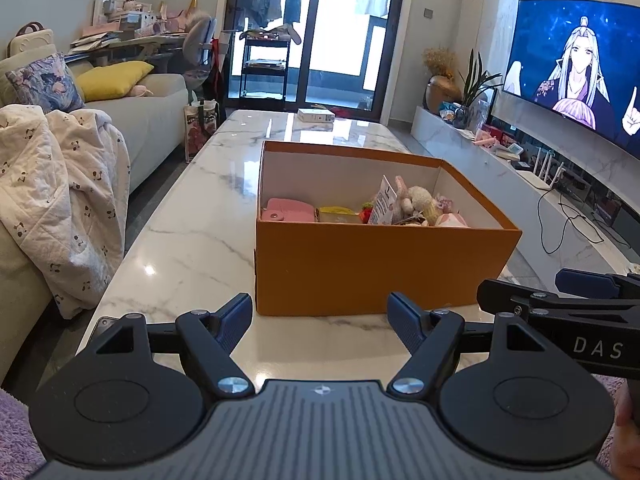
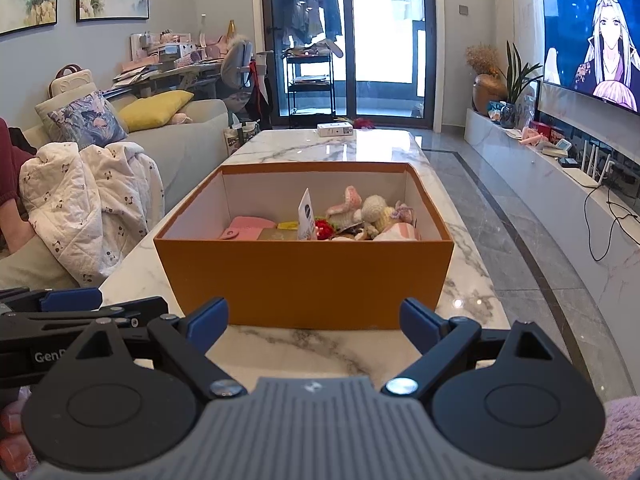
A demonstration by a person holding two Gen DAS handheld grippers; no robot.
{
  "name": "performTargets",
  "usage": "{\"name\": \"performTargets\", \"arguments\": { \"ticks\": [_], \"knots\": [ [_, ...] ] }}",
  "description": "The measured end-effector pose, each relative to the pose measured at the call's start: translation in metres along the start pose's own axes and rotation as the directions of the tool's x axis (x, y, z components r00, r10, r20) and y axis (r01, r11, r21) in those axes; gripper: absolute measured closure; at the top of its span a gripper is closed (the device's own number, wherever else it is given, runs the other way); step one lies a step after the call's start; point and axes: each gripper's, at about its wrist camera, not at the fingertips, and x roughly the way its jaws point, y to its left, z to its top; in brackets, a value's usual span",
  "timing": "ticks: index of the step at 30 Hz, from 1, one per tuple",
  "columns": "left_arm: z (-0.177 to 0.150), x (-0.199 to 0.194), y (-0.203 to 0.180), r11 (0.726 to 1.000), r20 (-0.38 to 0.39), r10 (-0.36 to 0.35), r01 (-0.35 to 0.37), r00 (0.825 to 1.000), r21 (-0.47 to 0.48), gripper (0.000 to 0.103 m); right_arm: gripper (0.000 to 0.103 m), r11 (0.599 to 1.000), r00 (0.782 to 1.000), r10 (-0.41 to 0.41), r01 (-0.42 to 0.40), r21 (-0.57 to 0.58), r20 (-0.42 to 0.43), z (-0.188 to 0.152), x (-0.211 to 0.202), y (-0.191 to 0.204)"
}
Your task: Organize objects
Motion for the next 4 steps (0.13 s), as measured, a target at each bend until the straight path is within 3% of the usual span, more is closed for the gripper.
{"name": "performTargets", "arguments": {
  "ticks": [4],
  "knots": [
    [-0.0004,0.0014,-0.0005,1.0,-0.007,0.003,-0.003,1.0,-0.001,0.016,0.01,1.0,1.0,0.003,-0.003,0.007,-0.011,-0.0014,0.0023,-0.0017]
  ]
}}
